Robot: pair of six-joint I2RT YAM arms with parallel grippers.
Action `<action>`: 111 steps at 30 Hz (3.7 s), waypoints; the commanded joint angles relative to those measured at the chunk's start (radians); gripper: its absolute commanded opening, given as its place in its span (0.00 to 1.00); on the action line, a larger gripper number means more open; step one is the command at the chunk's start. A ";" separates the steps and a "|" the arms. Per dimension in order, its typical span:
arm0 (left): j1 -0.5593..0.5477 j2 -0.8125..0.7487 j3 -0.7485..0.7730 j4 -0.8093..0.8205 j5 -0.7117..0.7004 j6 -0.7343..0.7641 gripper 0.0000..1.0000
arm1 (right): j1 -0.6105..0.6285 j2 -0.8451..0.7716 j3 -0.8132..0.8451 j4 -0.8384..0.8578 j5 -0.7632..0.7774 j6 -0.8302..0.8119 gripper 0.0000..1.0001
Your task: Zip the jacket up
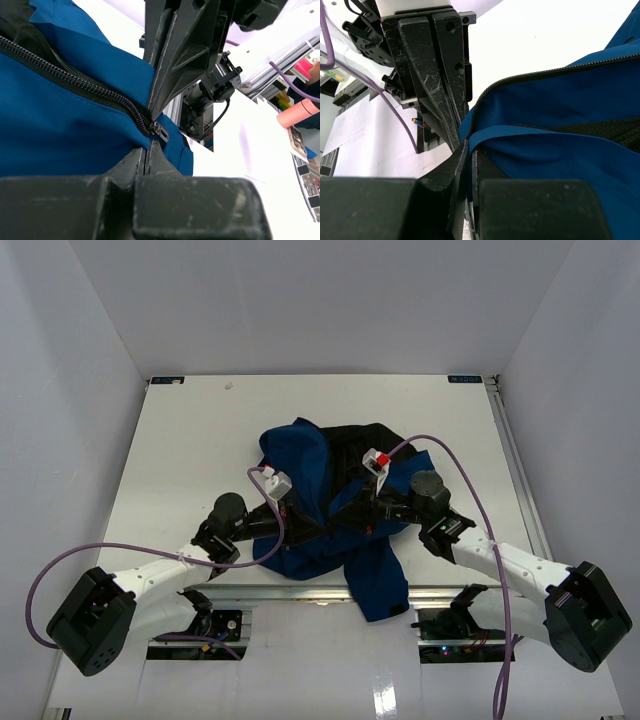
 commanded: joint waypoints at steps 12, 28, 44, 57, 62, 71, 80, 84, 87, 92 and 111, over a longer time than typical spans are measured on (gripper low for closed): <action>-0.041 -0.003 0.033 -0.046 0.026 -0.084 0.00 | -0.014 0.032 0.066 0.012 0.014 -0.075 0.20; -0.011 0.031 0.065 -0.023 0.124 -0.236 0.00 | -0.012 -0.255 0.053 -0.392 0.306 -0.237 0.73; 0.005 0.076 0.085 -0.018 0.195 -0.255 0.00 | 0.559 -0.303 0.237 -0.606 1.080 -0.681 0.65; 0.009 0.108 0.075 0.004 0.213 -0.279 0.00 | 0.991 -0.315 0.033 -0.462 1.401 -0.917 0.60; 0.009 0.109 0.072 0.006 0.213 -0.284 0.00 | 1.080 -0.256 0.029 -0.387 1.511 -1.004 0.61; 0.009 0.108 0.069 0.010 0.213 -0.287 0.00 | 1.085 -0.162 0.047 -0.395 1.566 -1.014 0.61; 0.009 0.108 0.064 0.018 0.219 -0.294 0.00 | 1.085 -0.110 0.038 -0.325 1.605 -1.057 0.58; 0.008 0.105 0.060 0.027 0.224 -0.302 0.00 | 1.084 -0.084 0.050 -0.318 1.641 -1.065 0.55; 0.009 0.102 0.056 0.037 0.227 -0.308 0.00 | 1.084 -0.087 0.052 -0.302 1.660 -1.074 0.50; 0.009 0.104 0.055 0.042 0.229 -0.308 0.00 | 1.082 -0.112 0.034 -0.235 1.683 -1.106 0.38; 0.009 0.102 0.044 0.071 0.244 -0.319 0.00 | 1.048 -0.109 0.012 -0.198 1.636 -1.097 0.13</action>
